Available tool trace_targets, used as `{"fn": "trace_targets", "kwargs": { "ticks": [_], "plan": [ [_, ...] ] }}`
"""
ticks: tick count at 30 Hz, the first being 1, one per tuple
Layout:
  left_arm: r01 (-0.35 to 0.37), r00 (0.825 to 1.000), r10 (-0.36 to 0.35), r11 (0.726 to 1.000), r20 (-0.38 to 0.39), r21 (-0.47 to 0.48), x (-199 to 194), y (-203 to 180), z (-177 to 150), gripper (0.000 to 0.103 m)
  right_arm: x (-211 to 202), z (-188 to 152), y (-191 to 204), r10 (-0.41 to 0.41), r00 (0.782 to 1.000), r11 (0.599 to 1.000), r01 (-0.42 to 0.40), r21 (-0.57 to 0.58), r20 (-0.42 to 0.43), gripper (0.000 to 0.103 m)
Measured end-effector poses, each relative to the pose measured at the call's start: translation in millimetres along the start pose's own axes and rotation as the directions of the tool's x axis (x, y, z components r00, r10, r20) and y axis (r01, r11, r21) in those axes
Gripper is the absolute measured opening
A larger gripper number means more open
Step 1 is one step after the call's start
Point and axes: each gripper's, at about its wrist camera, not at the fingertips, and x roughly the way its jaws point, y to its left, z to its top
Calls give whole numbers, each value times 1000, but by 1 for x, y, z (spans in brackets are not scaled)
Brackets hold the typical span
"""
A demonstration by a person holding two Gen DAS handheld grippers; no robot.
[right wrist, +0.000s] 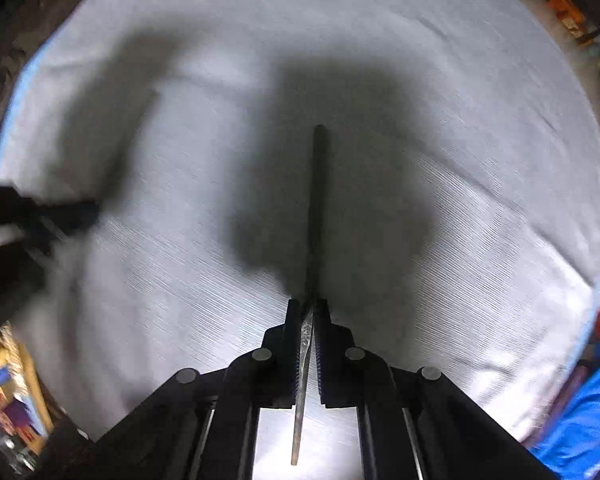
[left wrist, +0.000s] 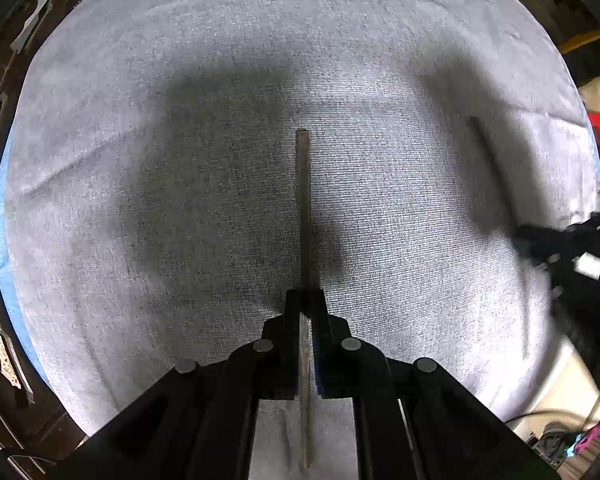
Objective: Organize utensils
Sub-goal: 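Close the right tool on the other dark chopstick, then lift both chopsticks with both tools and carry them over the black holder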
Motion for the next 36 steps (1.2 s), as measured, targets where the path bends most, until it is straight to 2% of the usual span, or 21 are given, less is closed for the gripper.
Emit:
{"fn": "trace_targets", "kwargs": {
  "ticks": [2,6,12,13,15,18,22,25,27,29,30,31,35,36],
  "plan": [
    [-12,1000,12,1000,-7,11,0,-1,1,6,7,-7,-10,13,999,1000,-13,-4,-41,7],
    [-21,999,22,999,-25,33,1,-1,3,7,9,-6,-12,39,997,999,-39,1,-71,9],
    [-25,998,26,999,-54,32,1,0,9,7,10,9,-20,56,992,998,-53,33,-114,9],
    [-26,998,27,999,-54,33,1,1,9,7,11,21,-32,56,992,998,-52,33,-111,8],
    [-10,999,11,1000,-47,25,1,3,9,6,10,18,-35,65,994,997,-62,46,-85,7],
    [52,998,-53,998,-30,-32,0,18,3,6,9,-2,-50,100,995,990,-97,106,-23,7],
    [79,997,-78,992,19,-97,-5,37,-14,5,1,-37,-78,160,983,965,-174,195,87,7],
    [116,991,-106,983,77,-145,-11,53,-31,5,-5,-67,-94,199,963,937,-242,253,182,7],
    [138,986,-118,974,119,-179,-19,63,-44,5,-13,-86,-105,219,942,912,-290,289,256,7],
    [180,973,-143,961,181,-208,-29,73,-57,5,-23,-106,-114,228,914,886,-337,317,334,7],
    [192,967,-144,955,211,-226,-34,86,-69,5,-28,-117,-120,234,894,867,-369,334,381,7],
    [218,953,-151,944,263,-247,-43,93,-80,5,-23,-132,-113,236,878,853,-393,344,417,7],
    [279,914,-158,913,373,-298,-60,107,-118,5,-39,-172,-122,228,798,790,-486,374,557,7],
    [311,896,-172,901,409,-302,-66,109,-131,5,-43,-182,-124,224,779,773,-508,380,586,7]
  ]
}}
